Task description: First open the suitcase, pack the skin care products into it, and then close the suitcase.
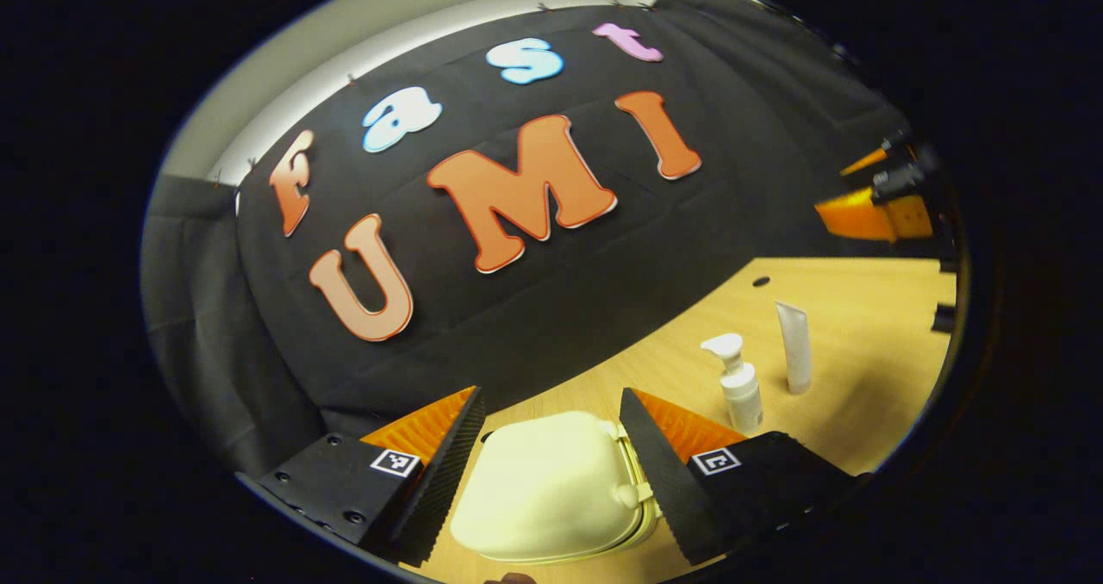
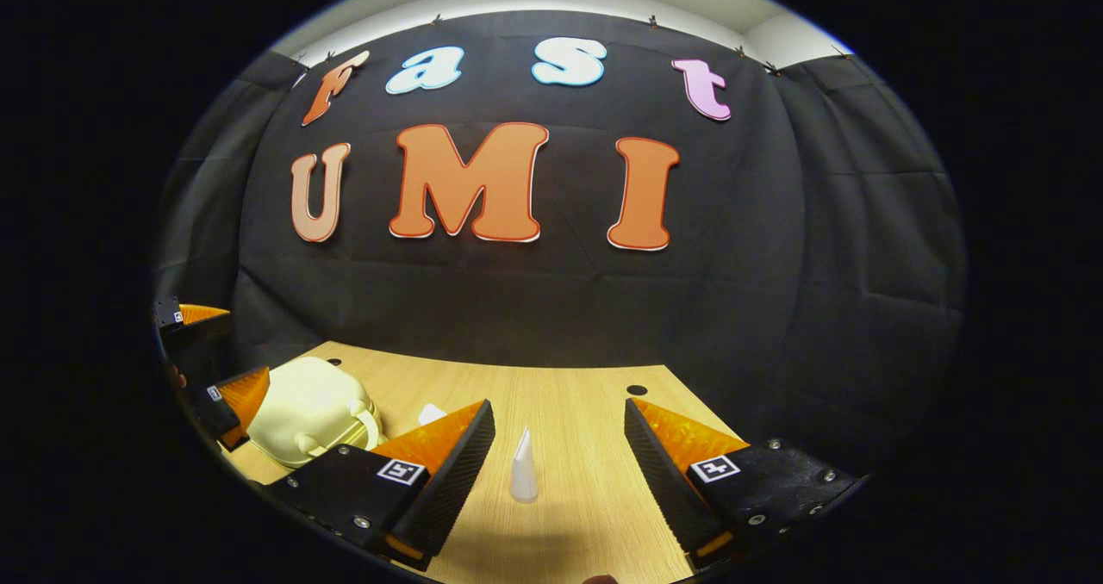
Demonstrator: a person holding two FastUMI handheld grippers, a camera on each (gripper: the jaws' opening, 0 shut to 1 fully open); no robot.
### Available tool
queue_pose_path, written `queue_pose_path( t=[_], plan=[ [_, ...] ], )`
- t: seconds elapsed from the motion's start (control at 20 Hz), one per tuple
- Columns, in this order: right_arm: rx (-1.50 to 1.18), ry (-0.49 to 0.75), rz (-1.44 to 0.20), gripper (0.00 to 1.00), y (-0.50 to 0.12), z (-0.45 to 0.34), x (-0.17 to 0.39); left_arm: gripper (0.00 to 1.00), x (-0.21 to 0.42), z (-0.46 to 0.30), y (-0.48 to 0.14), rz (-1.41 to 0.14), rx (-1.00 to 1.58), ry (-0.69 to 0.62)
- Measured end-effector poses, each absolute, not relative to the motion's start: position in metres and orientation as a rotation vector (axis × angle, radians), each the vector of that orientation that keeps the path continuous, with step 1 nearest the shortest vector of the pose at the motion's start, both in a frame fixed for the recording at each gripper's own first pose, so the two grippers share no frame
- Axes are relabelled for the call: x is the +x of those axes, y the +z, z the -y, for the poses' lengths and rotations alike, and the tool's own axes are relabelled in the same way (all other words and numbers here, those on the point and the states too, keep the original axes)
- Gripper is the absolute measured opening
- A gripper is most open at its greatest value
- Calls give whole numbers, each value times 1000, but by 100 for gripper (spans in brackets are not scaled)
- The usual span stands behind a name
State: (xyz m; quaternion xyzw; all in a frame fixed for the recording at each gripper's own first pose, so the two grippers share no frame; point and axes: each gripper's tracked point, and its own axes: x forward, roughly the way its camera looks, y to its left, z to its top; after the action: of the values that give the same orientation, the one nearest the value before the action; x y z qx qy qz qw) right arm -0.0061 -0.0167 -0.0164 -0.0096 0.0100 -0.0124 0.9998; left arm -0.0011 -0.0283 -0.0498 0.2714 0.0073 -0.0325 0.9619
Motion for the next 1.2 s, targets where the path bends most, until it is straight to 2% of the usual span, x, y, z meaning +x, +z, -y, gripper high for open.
queue_pose_path(
  t=[0.35,0.5,1.2],
  plan=[
    [0,-87,-90,96,-44,46,-8,100,1,75,-119,-44,968,-206],
    [6,-117,-123,96,-56,59,-10,99,12,77,-158,-103,1079,-239],
    [8,-189,-209,96,-81,88,-10,98,65,64,-234,-288,1195,-217]
  ],
)
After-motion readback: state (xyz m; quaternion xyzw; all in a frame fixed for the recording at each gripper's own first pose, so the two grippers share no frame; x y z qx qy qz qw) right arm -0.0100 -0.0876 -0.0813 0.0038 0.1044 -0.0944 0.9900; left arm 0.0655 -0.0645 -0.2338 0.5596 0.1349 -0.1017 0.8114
